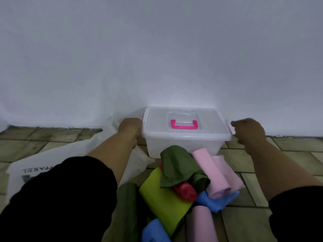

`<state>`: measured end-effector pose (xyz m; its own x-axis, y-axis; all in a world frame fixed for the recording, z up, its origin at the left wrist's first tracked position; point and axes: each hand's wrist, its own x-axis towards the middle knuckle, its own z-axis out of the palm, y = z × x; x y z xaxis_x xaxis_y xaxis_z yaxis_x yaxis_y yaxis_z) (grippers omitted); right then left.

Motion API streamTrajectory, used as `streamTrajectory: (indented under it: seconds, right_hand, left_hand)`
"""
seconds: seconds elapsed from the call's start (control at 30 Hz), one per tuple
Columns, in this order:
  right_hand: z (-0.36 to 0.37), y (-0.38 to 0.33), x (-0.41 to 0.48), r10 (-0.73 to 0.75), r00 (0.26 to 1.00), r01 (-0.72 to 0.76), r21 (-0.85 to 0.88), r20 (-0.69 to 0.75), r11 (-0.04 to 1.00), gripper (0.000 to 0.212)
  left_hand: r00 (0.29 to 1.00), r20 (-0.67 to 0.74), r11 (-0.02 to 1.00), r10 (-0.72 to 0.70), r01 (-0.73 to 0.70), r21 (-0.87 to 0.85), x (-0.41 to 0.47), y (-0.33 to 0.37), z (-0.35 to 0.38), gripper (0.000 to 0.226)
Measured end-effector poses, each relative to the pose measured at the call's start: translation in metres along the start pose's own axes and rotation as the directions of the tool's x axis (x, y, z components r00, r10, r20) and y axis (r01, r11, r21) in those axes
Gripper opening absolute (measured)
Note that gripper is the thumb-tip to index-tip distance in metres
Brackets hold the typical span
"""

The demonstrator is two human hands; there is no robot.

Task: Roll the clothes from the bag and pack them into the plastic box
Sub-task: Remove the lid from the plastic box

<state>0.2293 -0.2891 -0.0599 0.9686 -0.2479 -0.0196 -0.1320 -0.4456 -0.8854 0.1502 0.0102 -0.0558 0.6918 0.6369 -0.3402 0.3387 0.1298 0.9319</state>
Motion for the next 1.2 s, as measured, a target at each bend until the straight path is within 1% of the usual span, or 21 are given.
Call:
streamTrajectory:
  seconds: [0.03,0.07,0.1,0.13,0.17,0.2,0.23,0.27,0.3,0.37,0.4,0.47,0.57,0.67,0.73,0.83,0.9,0.97,1.07,1.13,1.2]
  right_hand:
    - [-0.003,-0.006,-0.004,-0.197,0.979,0.191,-0.099,-0.054,0.977,0.021]
    - [-0.005,-0.013,-0.01,-0.363,0.932,0.356,-0.156,-0.019,0.921,0.02]
    - [-0.007,-0.021,-0.019,-0.474,0.876,0.482,-0.194,0.092,0.854,0.018]
    - [-0.009,-0.025,-0.026,-0.527,0.815,0.575,-0.233,0.24,0.784,0.02]
    - [-0.008,-0.028,-0.033,-0.516,0.763,0.633,-0.293,0.389,0.716,0.024]
    - [-0.007,-0.028,-0.038,-0.471,0.727,0.672,-0.372,0.5,0.64,0.028]
    - [-0.005,-0.028,-0.041,-0.444,0.702,0.703,-0.445,0.556,0.555,0.032]
    - [-0.004,-0.027,-0.042,-0.442,0.692,0.719,-0.497,0.57,0.486,0.032]
    - [-0.002,-0.027,-0.042,-0.457,0.691,0.723,-0.522,0.56,0.452,0.031]
    - [-0.001,-0.028,-0.041,-0.483,0.696,0.718,-0.531,0.532,0.45,0.024]
    - [0.0,-0.029,-0.041,-0.481,0.698,0.716,-0.533,0.53,0.451,0.022]
    - [0.0,-0.032,-0.039,-0.472,0.699,0.715,-0.537,0.537,0.448,0.019]
    - [-0.005,-0.042,-0.037,-0.482,0.707,0.707,-0.533,0.517,0.465,0.018]
    - [-0.014,-0.06,-0.033,-0.531,0.711,0.702,-0.513,0.462,0.494,0.016]
    - [-0.024,-0.072,-0.034,-0.544,0.714,0.699,-0.492,0.44,0.519,0.015]
    - [-0.049,-0.078,-0.044,-0.537,0.743,0.67,-0.464,0.4,0.58,0.013]
    - [-0.071,-0.069,-0.056,-0.541,0.77,0.637,-0.453,0.338,0.623,0.013]
    - [-0.094,-0.048,-0.073,-0.51,0.82,0.568,-0.47,0.258,0.675,0.013]
    - [-0.108,-0.001,-0.099,-0.405,0.907,0.401,-0.531,0.117,0.746,0.012]
    - [-0.102,0.033,-0.108,-0.344,0.939,0.291,-0.562,0.012,0.774,0.011]
    - [-0.087,0.058,-0.109,-0.272,0.959,0.176,-0.578,-0.082,0.797,0.017]
  left_hand:
    - [0.997,-0.052,0.998,0.059,-0.059,0.006,-0.001,0.001,-0.001,0.032]
    - [0.988,-0.084,0.992,0.127,-0.127,0.009,-0.005,0.0,-0.002,0.041]
    - [0.975,-0.056,0.975,0.214,-0.21,0.069,-0.009,-0.004,-0.001,0.05]
    - [0.963,0.019,0.95,0.268,-0.268,0.158,-0.017,-0.01,0.0,0.057]
    - [0.956,0.054,0.939,0.289,-0.294,0.177,-0.025,-0.016,0.001,0.062]
    - [0.945,0.126,0.924,0.303,-0.323,0.202,-0.033,-0.022,0.002,0.063]
    - [0.921,0.191,0.898,0.34,-0.378,0.224,-0.039,-0.028,0.003,0.064]
    - [0.892,0.233,0.862,0.387,-0.439,0.252,-0.041,-0.034,0.004,0.068]
    - [0.877,0.247,0.835,0.412,-0.472,0.282,-0.043,-0.039,0.005,0.078]
    - [0.88,0.248,0.805,0.405,-0.472,0.36,-0.042,-0.043,0.007,0.107]
    - [0.885,0.24,0.795,0.4,-0.465,0.389,-0.04,-0.046,0.008,0.118]
    - [0.88,0.216,0.778,0.422,-0.475,0.412,-0.039,-0.049,0.01,0.129]
    - [0.876,0.132,0.784,0.464,-0.475,0.4,-0.038,-0.048,0.013,0.137]
    - [0.872,0.097,0.784,0.48,-0.476,0.398,-0.037,-0.047,0.014,0.136]
    - [0.874,0.146,0.765,0.463,-0.478,0.432,-0.034,-0.048,0.014,0.127]
    - [0.87,0.205,0.735,0.448,-0.489,0.47,-0.032,-0.044,0.012,0.11]
    - [0.871,0.209,0.732,0.444,-0.487,0.476,-0.031,-0.041,0.011,0.108]
    - [0.877,0.206,0.728,0.434,-0.476,0.494,-0.031,-0.04,0.011,0.11]
    - [0.883,0.196,0.715,0.425,-0.461,0.526,-0.031,-0.039,0.011,0.111]
    - [0.889,0.191,0.712,0.416,-0.449,0.54,-0.031,-0.039,0.011,0.111]
    - [0.892,0.189,0.708,0.411,-0.443,0.551,-0.031,-0.037,0.012,0.111]
